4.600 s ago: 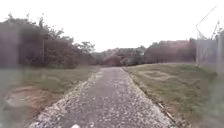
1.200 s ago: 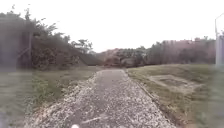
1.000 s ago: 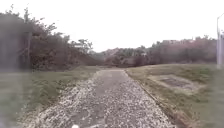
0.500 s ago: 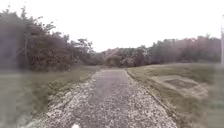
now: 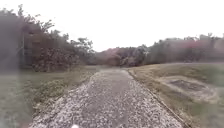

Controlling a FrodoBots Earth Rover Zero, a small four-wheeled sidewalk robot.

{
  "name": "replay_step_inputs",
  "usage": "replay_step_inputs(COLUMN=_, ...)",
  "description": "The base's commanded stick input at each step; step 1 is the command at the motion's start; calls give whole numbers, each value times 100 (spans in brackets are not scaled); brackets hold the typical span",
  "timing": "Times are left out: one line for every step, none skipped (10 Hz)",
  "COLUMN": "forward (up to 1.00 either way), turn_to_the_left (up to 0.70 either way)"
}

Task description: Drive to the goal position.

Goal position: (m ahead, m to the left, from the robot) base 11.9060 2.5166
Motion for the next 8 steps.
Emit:
replay_step_inputs(forward=70, turn_to_the_left=0)
replay_step_inputs(forward=70, turn_to_the_left=0)
replay_step_inputs(forward=70, turn_to_the_left=0)
replay_step_inputs(forward=70, turn_to_the_left=0)
replay_step_inputs(forward=70, turn_to_the_left=0)
replay_step_inputs(forward=70, turn_to_the_left=0)
replay_step_inputs(forward=70, turn_to_the_left=0)
replay_step_inputs(forward=70, turn_to_the_left=0)
